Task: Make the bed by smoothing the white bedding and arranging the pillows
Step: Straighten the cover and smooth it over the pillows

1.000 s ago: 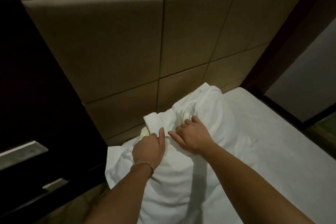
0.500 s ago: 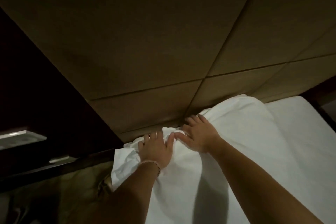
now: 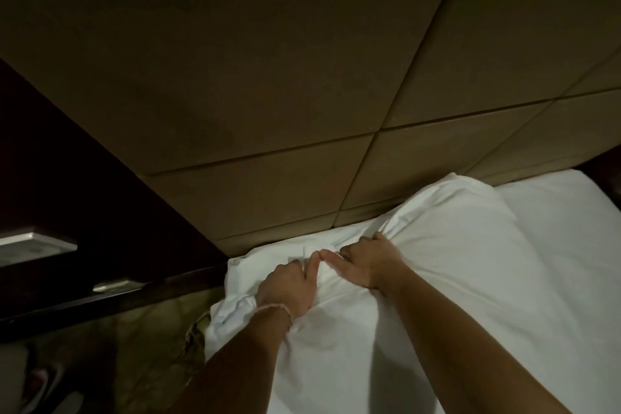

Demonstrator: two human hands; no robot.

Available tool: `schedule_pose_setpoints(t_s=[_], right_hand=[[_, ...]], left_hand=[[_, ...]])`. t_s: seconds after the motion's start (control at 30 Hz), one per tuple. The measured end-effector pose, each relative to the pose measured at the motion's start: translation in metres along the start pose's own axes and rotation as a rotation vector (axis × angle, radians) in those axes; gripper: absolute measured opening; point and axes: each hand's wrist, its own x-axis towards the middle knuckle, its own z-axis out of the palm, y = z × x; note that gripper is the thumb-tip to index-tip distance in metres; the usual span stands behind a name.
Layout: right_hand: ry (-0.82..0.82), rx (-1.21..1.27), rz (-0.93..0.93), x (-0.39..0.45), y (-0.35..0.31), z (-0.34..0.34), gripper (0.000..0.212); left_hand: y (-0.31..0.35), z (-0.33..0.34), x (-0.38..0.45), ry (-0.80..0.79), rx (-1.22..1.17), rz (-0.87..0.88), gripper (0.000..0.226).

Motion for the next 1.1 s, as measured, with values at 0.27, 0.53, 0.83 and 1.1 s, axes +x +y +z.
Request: schedule_pose_setpoints(t_s=[0.27, 0.53, 0.83, 1.1], right_hand=[[0.223, 0.022, 0.044, -0.078, -0.013, -0.016, 0.085], [0.444, 0.017, 0.139, -0.219, -0.018, -0.037, 0.097], [0.512, -0.016, 0.244, -0.372, -0.014, -0.001, 0.091], [0.456, 0.020, 0.350, -0.423, 0.007, 0.033, 0.085]], left_hand=[[0.010, -0.016, -0.067, 0.128, -0.029, 0.104, 0.078], [0.041, -0.038, -0.180, 0.248, -0.036, 0.287, 0.074], [0.070, -0.018, -0.317, 0.331, -0.020, 0.518, 0.079], [0.098, 0.015, -0.347, 0.304, 0.028, 0.602, 0.088]])
